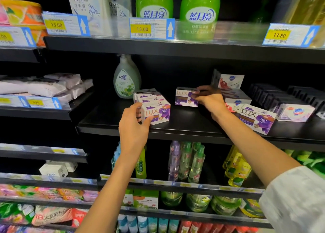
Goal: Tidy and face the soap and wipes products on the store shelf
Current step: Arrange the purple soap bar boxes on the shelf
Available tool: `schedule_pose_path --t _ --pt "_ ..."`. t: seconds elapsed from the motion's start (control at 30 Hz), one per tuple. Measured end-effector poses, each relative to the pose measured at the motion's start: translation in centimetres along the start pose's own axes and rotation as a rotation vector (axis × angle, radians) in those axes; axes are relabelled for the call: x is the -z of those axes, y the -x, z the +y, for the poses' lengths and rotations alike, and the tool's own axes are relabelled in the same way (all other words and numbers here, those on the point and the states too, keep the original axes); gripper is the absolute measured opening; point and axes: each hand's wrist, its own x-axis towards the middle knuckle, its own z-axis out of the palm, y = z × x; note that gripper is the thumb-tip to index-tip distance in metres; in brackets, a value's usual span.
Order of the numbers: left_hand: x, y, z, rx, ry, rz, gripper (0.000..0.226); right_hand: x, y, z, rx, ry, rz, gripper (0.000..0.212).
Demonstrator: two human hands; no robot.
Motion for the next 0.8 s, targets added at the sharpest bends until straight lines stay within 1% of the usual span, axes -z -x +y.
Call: schedule_pose_path --t 0.13,0.2,0.3,0.43,0.6,0.67,0.8 --pt "0.3 0.4 0.3 0.012 0.067 -0.048 0.056 -0.9 -1.6 0.8 -0.020 0.075 0.006 0.042" --pt "0.4 0.4 0.7 0.006 0.115 -0.105 0.055 -1.4 -2.4 0.9 -0.027 0.089 0.010 0.045" --pt "0.2 0.0 1.0 -0.019 0.110 -0.187 0.053 -1.9 -3.1 0.7 -0.020 0.190 -0.035 0.051" --pt "-0.7 -0.4 1.1 -0.050 0.131 -0.309 0.052 -2.4 -4.2 1.7 0.000 0.236 -0.064 0.057" --pt "-1.5 -1.5 1.6 -0.005 0.149 -0.513 0.065 -3.3 -7.3 2.9 0.019 0.326 -0.060 0.063" --pt "-1.6 -1.8 1.7 0.011 0.153 -0.524 0.067 -3.9 -8.6 3.6 0.019 0.328 -0.037 0.066" --pt "-2.0 -1.9 1.2 0.035 0.155 -0.495 0.072 -4.7 -10.2 4.2 0.016 0.287 -0.009 0.066"
